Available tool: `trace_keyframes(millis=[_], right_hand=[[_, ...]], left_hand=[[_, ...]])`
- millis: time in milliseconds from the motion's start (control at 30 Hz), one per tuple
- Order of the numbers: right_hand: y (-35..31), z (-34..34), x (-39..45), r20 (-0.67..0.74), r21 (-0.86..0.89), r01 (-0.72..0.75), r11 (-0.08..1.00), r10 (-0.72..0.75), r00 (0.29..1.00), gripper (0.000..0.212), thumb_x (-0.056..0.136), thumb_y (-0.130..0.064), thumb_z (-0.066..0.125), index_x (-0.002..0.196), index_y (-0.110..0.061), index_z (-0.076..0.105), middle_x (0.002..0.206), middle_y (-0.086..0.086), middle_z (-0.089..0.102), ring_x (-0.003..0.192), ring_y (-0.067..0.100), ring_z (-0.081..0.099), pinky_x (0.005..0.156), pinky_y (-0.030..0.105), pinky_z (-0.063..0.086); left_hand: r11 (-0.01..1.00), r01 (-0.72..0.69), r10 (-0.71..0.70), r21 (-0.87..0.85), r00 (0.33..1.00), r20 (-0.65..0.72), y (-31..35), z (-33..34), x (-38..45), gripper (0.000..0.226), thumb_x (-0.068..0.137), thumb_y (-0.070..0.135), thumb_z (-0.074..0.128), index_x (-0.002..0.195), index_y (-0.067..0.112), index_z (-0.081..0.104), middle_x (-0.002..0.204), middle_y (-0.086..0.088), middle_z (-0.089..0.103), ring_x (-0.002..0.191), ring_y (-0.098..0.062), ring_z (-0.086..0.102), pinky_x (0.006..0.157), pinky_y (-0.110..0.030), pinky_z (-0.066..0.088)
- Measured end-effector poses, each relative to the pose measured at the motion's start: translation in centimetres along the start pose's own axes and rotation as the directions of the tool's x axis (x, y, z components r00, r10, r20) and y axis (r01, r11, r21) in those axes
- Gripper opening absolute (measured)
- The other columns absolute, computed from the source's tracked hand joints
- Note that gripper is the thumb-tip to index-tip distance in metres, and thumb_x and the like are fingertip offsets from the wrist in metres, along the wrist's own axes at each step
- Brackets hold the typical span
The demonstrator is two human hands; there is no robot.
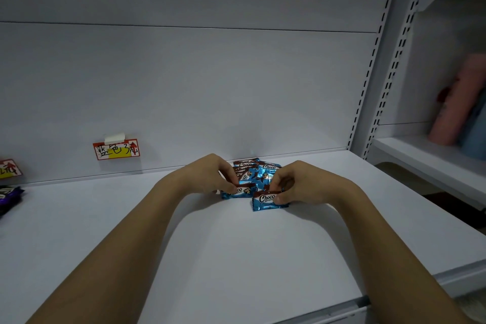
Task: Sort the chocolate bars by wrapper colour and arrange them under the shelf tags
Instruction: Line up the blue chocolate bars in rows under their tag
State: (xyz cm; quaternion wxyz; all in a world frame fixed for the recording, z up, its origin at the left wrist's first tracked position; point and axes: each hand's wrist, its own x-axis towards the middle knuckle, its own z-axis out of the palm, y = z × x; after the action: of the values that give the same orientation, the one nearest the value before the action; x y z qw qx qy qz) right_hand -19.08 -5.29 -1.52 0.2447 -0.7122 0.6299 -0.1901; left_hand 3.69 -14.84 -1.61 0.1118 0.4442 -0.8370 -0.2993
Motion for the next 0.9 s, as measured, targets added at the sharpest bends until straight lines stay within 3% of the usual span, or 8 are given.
trace_keyframes(millis=[133,300,433,567,733,900], right_hand=[[0.0,-0.2,-0.2,-0.065,0.09,-0.014,0.996,0.02,0.998,0.009,0.076,-0.03,0.082,0.078,-0.033,0.074,0.086,-0.018,0.069,0.081,0.001,0.066,0.057,0.011,0.047],[-0.9,0.1,0.1,-0.139,0.265,0.048,0.963,-0.011,0.99,0.007,0.081,-0.02,0.079,0.079,-0.025,0.074,0.083,-0.005,0.075,0.082,0.009,0.071,0.065,0.017,0.054],[-3.4,1.5,2.1,-0.182,0.225,0.058,0.973,-0.017,0.983,0.007,0.081,-0.018,0.078,0.081,-0.023,0.073,0.077,-0.003,0.074,0.069,0.007,0.068,0.064,0.017,0.054],[-7.2,3.6,5.4,-0.138,0.158,0.049,0.986,-0.027,0.99,0.01,0.084,-0.013,0.073,0.081,-0.022,0.071,0.081,0.0,0.074,0.077,0.017,0.069,0.075,0.03,0.057],[-12.9,8.3,10.1,-0.089,0.184,0.063,0.981,-0.047,0.995,0.015,0.087,0.001,0.063,0.088,-0.013,0.068,0.087,0.012,0.07,0.077,0.02,0.064,0.082,0.043,0.058],[-17.8,12.6,13.9,-0.048,0.167,0.083,0.982,-0.076,0.996,0.017,0.092,-0.002,0.059,0.091,-0.016,0.069,0.093,0.003,0.068,0.087,0.015,0.064,0.076,0.025,0.056]], left_hand=[[0.999,-0.016,0.014,-0.044,0.999,-0.041,0.4,-0.2,-0.3,0.006,0.078,0.026,0.078,0.075,0.028,0.073,0.085,0.01,0.07,0.071,-0.009,0.063,0.051,-0.017,0.046],[0.978,-0.064,0.056,-0.197,0.997,-0.047,-0.2,-1.1,-1.9,0.005,0.081,0.009,0.074,0.084,0.013,0.074,0.079,-0.003,0.074,0.067,-0.013,0.066,0.061,-0.022,0.054],[0.981,-0.044,0.024,-0.187,0.994,-0.109,-1.9,-3.1,-3.8,0.014,0.081,0.007,0.075,0.081,0.021,0.077,0.075,0.004,0.074,0.069,-0.01,0.069,0.065,-0.018,0.055],[0.991,0.035,-0.06,-0.128,0.979,-0.195,-6.2,-6.7,-6.9,0.024,0.081,0.003,0.073,0.084,0.027,0.076,0.074,0.009,0.074,0.068,-0.001,0.067,0.061,-0.011,0.049],[0.965,0.19,-0.241,-0.183,0.916,-0.32,-12.6,-10.2,-11.0,0.021,0.08,-0.004,0.072,0.082,0.017,0.074,0.081,-0.002,0.073,0.075,-0.011,0.068,0.069,-0.02,0.054],[0.952,0.284,-0.306,-0.118,0.845,-0.439,-16.9,-12.1,-12.4,0.019,0.083,0.002,0.071,0.081,0.02,0.076,0.083,0.002,0.072,0.075,-0.006,0.065,0.061,-0.009,0.046]])
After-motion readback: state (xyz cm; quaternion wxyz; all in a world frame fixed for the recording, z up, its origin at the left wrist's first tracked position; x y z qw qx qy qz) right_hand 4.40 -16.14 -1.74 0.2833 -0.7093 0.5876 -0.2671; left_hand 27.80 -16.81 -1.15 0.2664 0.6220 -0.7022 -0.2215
